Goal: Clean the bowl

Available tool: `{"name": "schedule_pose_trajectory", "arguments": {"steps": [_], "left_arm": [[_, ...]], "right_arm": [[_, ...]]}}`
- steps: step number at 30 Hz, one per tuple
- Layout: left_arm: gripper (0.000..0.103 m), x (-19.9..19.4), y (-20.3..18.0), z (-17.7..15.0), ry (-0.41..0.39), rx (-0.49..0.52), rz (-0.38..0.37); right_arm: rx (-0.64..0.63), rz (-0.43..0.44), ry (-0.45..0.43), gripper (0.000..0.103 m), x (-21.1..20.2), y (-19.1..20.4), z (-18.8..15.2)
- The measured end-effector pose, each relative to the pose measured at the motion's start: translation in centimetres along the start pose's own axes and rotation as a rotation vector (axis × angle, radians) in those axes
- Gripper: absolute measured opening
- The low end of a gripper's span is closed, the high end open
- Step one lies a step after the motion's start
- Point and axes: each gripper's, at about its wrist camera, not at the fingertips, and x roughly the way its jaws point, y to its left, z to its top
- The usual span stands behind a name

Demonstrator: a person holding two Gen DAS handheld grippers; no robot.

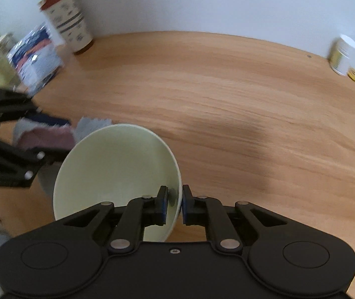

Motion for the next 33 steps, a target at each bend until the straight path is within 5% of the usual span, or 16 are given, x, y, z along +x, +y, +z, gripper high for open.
{"name": "schedule_pose_trajectory", "arguments": {"steps": [10,19,27,33], "left_arm": [[0.044,1.2,0.7,-0.9,0.023,-0.068,-0.047],[0.024,0.9,0.9,-1.3,-0.010,-0.105,-0.063],[0.016,0.3,0.3,-1.4,-0.039,-0.121,-0.019],[0.015,0.2,1.7,-1.6,-0.050,-0.286,-0.031]], "right_arm": [[-0.206,0.100,0.061,0.033,1.0,-0.2,2.4],[-0.423,0.204,0.138,0.039,2.3,0.7,4.9],[-0.566,0.265,0.330,0.039,4.5,1.3,7.1],[-0.530,0.329,0.345,0.029,4.8,1.4,7.3]]}}
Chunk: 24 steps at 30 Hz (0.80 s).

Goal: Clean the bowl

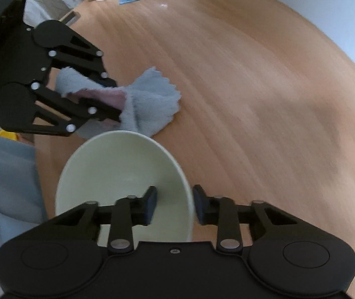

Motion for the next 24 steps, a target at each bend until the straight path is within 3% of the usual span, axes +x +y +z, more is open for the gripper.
{"name": "schedule_pose_trajectory", "arguments": {"steps": [5,10,20,24], "left_arm": [[0.015,-1.5,2.1,0.3,-0.035,-0.201,-0.034],[0.015,-3.8,2.9,1.3,-0.123,-0.352,-0.100],[0.015,-5.9,1.5,3.4,-0.187,-0.417,-0.250],[0.015,-6.2,0.8,4.3,-0.201,-0.451,-0.338]], "right_arm": [[0.010,-0.005,-0.033,0.015,-1.2,0.5,-1.2],[-0.076,-0.166,-0.079,0.012,-2.4,4.1,-2.3],[-0.160,-0.576,-0.142,0.012,-2.3,10.5,-3.2],[-0.137,-0.663,-0.203,0.012,-2.6,11.4,-3.9]]}}
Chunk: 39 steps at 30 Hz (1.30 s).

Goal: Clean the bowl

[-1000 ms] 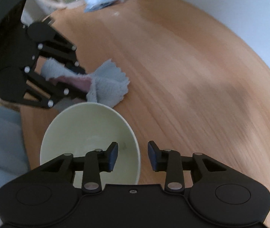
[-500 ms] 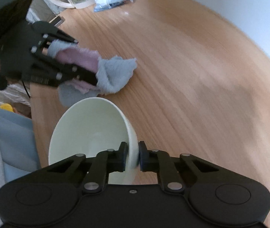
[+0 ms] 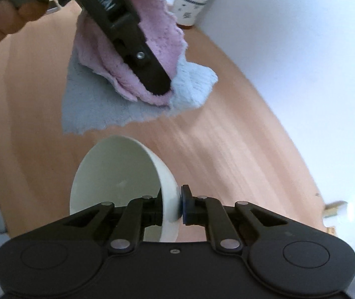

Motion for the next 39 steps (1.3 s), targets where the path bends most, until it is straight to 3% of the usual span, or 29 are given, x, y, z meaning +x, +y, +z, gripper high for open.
{"name": "schedule_pose_trajectory", "arguments": {"steps": [7,13,20,26,34,39], "left_arm": [[0.015,0.7,-2.1,1.3,0.010,-0.008,-0.091],[0.014,1.7,-1.9,2.2,-0.012,-0.046,-0.043],[0.014,3.1,0.0,2.2,0.041,-0.112,0.034],[0.014,3.4,2.0,1.7,0.077,-0.196,0.024],[0.014,3.1,-0.8,1.9,0.063,-0.164,-0.072],[0.014,3.0,-1.7,1.7,0.041,-0.134,-0.061]], "right_arm": [[0.058,-0.138,-0.103,0.012,-2.1,0.7,-0.2],[0.113,-0.182,-0.144,0.014,-3.3,0.4,-0.1],[0.175,-0.217,-0.150,0.015,-4.1,-0.1,-0.5],[0.228,-0.248,-0.155,0.015,-4.8,-0.5,-0.8],[0.283,-0.203,-0.159,0.015,-4.4,-0.6,-0.9],[0.288,-0.184,-0.175,0.015,-4.3,-0.7,-0.7]]}}
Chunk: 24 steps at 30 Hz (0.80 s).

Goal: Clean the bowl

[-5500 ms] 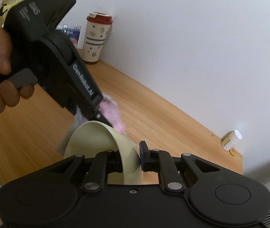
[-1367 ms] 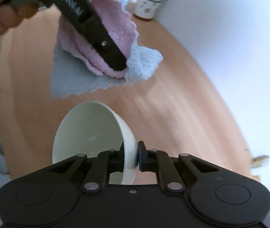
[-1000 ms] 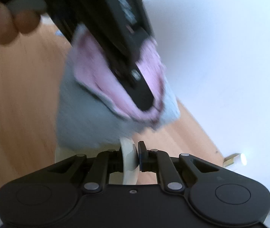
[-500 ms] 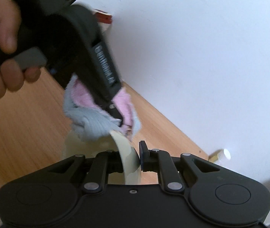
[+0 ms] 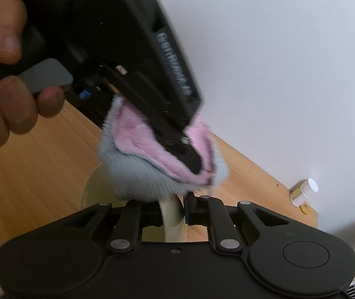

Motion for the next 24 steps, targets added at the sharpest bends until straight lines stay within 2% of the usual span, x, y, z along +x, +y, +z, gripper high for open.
{"name": "schedule_pose_trajectory", "arguments": {"steps": [10,14,18,20,22,24], "left_arm": [[0.014,-0.2,4.8,-0.1,-0.007,-0.161,0.082],[0.014,-0.4,5.8,-0.7,-0.005,-0.239,0.068],[0.014,-0.5,6.7,-1.3,-0.004,-0.317,0.055],[0.014,-0.6,7.2,-1.6,-0.003,-0.356,0.048],[0.014,-0.7,7.5,-1.8,-0.004,-0.382,0.041],[0.014,-0.9,7.4,-1.8,-0.008,-0.374,0.035]], "right_arm": [[0.008,-0.004,-0.022,0.016,0.3,-0.3,0.2],[0.042,-0.014,-0.029,0.016,0.5,-0.9,0.3],[0.022,0.021,-0.029,0.016,0.7,-1.4,0.2],[0.014,0.024,-0.033,0.016,-0.8,-1.4,0.9],[0.017,0.026,-0.034,0.016,-4.0,-0.8,2.1],[0.006,0.035,-0.035,0.016,-3.9,0.1,2.0]]}}
